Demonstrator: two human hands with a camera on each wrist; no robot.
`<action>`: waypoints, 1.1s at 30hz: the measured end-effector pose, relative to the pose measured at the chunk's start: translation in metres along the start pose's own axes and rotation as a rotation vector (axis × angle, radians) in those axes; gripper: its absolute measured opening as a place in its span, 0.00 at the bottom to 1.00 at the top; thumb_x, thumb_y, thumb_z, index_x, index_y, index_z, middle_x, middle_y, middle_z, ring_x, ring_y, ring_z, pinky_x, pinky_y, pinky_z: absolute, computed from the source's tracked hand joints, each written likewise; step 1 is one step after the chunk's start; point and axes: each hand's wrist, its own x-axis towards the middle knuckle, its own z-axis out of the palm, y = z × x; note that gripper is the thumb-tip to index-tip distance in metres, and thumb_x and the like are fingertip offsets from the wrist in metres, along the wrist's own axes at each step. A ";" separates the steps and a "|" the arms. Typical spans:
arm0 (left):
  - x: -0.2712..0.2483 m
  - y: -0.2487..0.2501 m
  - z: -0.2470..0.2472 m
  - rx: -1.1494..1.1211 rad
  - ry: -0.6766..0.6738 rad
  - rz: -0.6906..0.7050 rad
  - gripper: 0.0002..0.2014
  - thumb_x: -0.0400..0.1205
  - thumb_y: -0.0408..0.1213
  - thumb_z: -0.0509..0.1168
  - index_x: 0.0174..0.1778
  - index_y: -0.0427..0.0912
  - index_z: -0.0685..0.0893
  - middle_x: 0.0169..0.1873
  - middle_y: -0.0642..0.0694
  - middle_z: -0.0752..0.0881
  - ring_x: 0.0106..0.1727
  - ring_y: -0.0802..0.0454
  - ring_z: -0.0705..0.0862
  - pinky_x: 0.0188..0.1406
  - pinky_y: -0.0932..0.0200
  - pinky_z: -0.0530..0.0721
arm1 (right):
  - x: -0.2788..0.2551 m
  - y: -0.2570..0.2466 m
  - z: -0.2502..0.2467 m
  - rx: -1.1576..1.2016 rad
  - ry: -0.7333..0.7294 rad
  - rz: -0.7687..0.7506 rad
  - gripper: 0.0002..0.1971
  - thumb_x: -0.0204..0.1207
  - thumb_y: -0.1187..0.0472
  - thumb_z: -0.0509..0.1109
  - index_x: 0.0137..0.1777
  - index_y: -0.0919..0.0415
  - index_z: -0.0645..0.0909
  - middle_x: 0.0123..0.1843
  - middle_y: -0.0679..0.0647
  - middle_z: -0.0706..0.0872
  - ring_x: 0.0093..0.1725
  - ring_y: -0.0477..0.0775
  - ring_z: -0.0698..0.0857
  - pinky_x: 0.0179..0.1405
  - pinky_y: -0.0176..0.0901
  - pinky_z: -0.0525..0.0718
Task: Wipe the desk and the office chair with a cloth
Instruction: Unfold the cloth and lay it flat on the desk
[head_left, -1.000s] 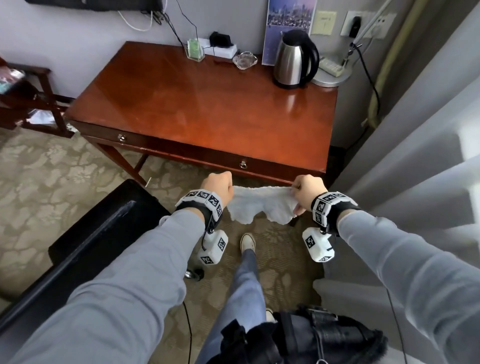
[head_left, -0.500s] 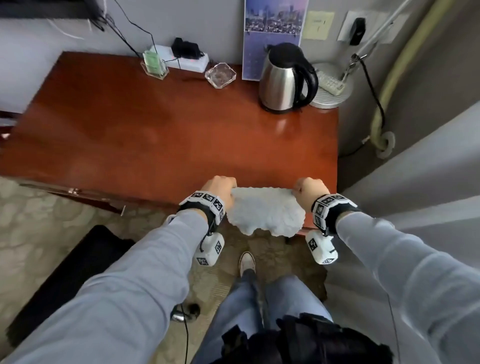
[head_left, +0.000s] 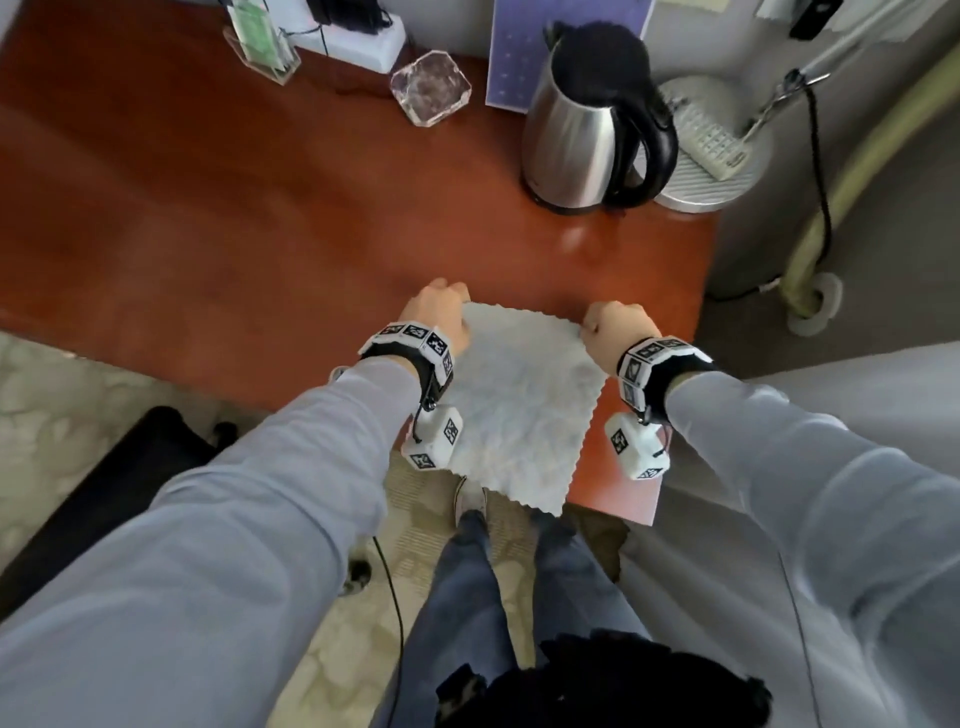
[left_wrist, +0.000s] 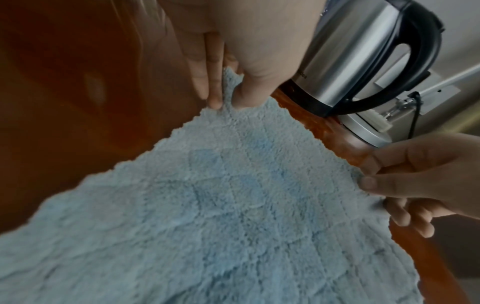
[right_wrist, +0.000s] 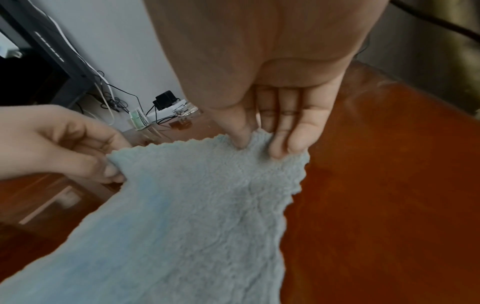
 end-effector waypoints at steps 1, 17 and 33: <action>0.007 0.001 0.000 -0.009 -0.001 -0.017 0.17 0.82 0.28 0.62 0.67 0.41 0.82 0.71 0.37 0.78 0.64 0.33 0.83 0.61 0.47 0.83 | 0.008 0.002 -0.003 -0.006 0.007 0.000 0.14 0.82 0.61 0.59 0.62 0.63 0.82 0.56 0.68 0.85 0.55 0.71 0.84 0.44 0.47 0.80; -0.041 -0.015 0.016 -0.068 0.061 -0.442 0.23 0.83 0.45 0.68 0.70 0.39 0.70 0.64 0.39 0.75 0.64 0.37 0.80 0.59 0.40 0.81 | 0.022 -0.035 -0.031 -0.133 0.043 -0.344 0.16 0.78 0.68 0.62 0.62 0.58 0.82 0.65 0.58 0.76 0.59 0.66 0.83 0.54 0.48 0.80; -0.068 -0.046 0.064 -0.340 -0.047 -0.647 0.14 0.83 0.54 0.67 0.49 0.46 0.83 0.42 0.44 0.87 0.44 0.39 0.87 0.44 0.50 0.84 | 0.057 -0.164 -0.018 -0.682 -0.125 -0.683 0.33 0.73 0.73 0.72 0.76 0.61 0.64 0.73 0.64 0.64 0.44 0.65 0.78 0.34 0.50 0.76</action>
